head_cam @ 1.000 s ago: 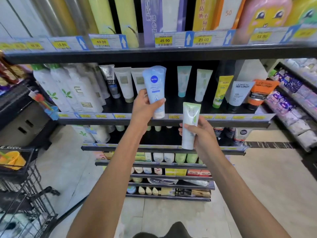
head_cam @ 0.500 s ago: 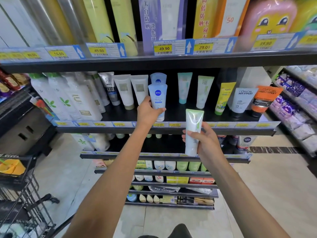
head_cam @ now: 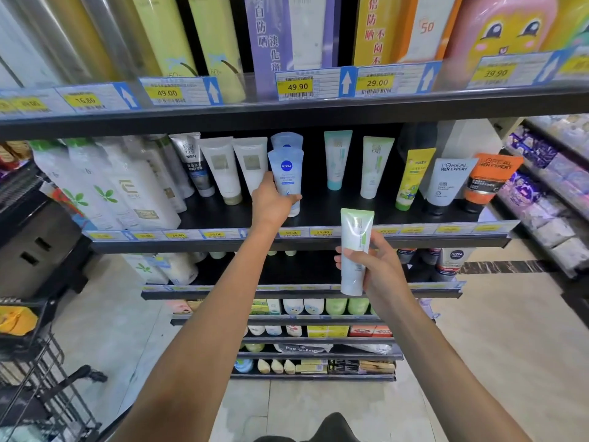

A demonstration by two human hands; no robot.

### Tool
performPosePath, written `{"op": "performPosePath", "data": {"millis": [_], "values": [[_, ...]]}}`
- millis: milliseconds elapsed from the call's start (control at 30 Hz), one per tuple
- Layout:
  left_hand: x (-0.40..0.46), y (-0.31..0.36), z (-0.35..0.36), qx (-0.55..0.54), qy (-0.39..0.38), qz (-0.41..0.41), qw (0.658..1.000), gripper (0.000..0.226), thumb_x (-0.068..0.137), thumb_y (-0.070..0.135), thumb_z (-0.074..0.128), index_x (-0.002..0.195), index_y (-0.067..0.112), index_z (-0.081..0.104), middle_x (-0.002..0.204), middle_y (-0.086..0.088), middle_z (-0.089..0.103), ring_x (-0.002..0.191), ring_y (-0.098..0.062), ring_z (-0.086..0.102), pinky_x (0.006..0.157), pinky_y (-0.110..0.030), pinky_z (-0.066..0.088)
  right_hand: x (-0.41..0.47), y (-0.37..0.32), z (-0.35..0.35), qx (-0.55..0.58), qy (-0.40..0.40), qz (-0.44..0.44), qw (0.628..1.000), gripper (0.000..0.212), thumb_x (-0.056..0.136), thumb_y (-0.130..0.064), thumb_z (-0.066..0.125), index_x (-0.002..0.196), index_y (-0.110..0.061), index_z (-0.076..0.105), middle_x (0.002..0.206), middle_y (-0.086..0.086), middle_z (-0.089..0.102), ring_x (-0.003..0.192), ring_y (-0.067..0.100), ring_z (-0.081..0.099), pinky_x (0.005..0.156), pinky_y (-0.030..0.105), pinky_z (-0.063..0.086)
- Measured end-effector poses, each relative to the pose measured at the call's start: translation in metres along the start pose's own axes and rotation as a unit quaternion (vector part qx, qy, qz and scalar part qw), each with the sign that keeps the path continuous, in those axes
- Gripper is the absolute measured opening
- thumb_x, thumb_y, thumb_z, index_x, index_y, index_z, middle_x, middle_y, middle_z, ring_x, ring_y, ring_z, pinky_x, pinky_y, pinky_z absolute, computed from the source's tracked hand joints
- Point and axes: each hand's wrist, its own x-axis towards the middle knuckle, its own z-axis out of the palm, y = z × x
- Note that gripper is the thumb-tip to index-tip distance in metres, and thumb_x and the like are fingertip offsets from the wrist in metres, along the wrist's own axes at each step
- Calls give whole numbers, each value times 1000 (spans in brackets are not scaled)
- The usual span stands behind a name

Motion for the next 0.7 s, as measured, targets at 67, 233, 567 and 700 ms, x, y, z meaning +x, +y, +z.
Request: {"op": "performPosePath", "data": {"millis": [67,233,567,700], "values": [[0,0,0,7,0,0,1000,51,77,17,87,119,12,57,118,-4,69,108,-21,66,84,-31,55,0,0,-1,-1,8,-1,1000,50,91,-1,72,136,-19,58,117,19,73,99,34,74,89,46,61],[-1,-1,2,24,-3,9,1000,50,80,20,86,119,11,56,120,-5,68,110,-22,65,84,-31,53,1,-4,-3,-18,37,-14,999,51,89,-4,77,133,-18,58,116,15,73,101,34,74,88,44,61],[-26,-12,-15,138,6,-4,990,52,88,41,77,121,11,52,116,-6,70,105,-27,68,84,-40,54,7,-26,1,-87,99,-53,990,48,86,-11,83,125,-21,56,115,8,73,95,29,75,78,38,62],[-47,-25,-22,195,-59,71,977,44,91,60,63,113,21,64,111,4,72,102,-19,68,87,-43,57,16,-39,6,-119,126,-113,978,46,84,-13,84,123,-22,61,116,3,72,102,26,73,86,43,62]]}}
